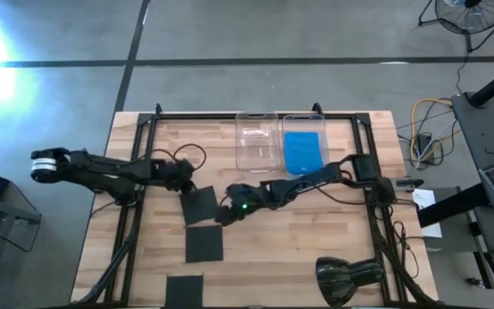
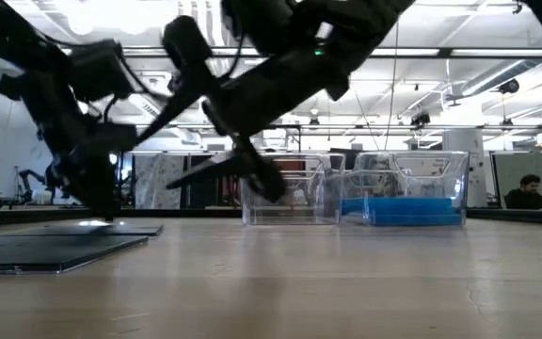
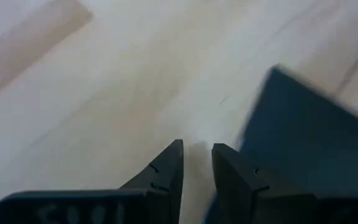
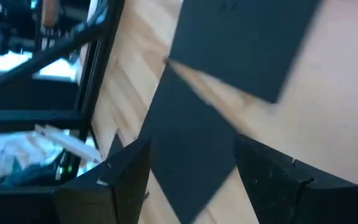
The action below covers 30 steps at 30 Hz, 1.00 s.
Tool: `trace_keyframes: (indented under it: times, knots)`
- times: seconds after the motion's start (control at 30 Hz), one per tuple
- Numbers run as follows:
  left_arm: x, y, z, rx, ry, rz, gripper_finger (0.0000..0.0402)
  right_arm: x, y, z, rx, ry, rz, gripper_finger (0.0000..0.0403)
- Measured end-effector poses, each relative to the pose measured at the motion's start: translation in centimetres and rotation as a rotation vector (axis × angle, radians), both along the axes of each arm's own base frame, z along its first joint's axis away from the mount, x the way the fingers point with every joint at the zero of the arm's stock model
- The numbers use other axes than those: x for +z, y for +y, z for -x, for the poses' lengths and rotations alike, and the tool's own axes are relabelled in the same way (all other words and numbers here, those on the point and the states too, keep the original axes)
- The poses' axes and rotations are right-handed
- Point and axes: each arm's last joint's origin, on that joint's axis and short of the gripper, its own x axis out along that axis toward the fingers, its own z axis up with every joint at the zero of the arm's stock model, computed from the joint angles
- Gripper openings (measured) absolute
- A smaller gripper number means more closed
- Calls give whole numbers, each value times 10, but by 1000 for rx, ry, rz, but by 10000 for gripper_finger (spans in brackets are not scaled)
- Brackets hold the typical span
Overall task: Pick & place jewel cases by type
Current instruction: Put the top black CD case into the left transparent bin
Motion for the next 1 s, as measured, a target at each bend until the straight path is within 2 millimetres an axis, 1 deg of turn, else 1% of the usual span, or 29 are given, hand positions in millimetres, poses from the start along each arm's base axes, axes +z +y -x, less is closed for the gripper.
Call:
trace_keyframes:
  times: [0.23, 0.4, 0.53, 0.67, 0.8, 0.93, 1.0]
  knots:
    - [-11, 1, -2, -21, 67, 66, 66, -13, 3, -27, 22, -5, -12, 224]
    - [-13, 0, 3, -33, 112, 111, 66, -32, 7, -37, 59, 34, -67, 224]
    - [-13, 2, 4, -65, 108, 156, 66, -35, 7, -47, 66, 31, -77, 224]
    - [-13, 1, 4, -126, 90, 213, 66, -33, -1, -50, -14, 58, -16, 224]
    - [-11, 1, 3, -178, 51, 261, 66, -28, -16, -52, -54, 89, 70, 224]
    - [0, 1, -1, -223, -22, 320, 66, -24, -30, -54, -79, 115, 136, 224]
    - [9, 2, -4, -254, -74, 356, 66, -22, -32, -52, -74, 131, 152, 224]
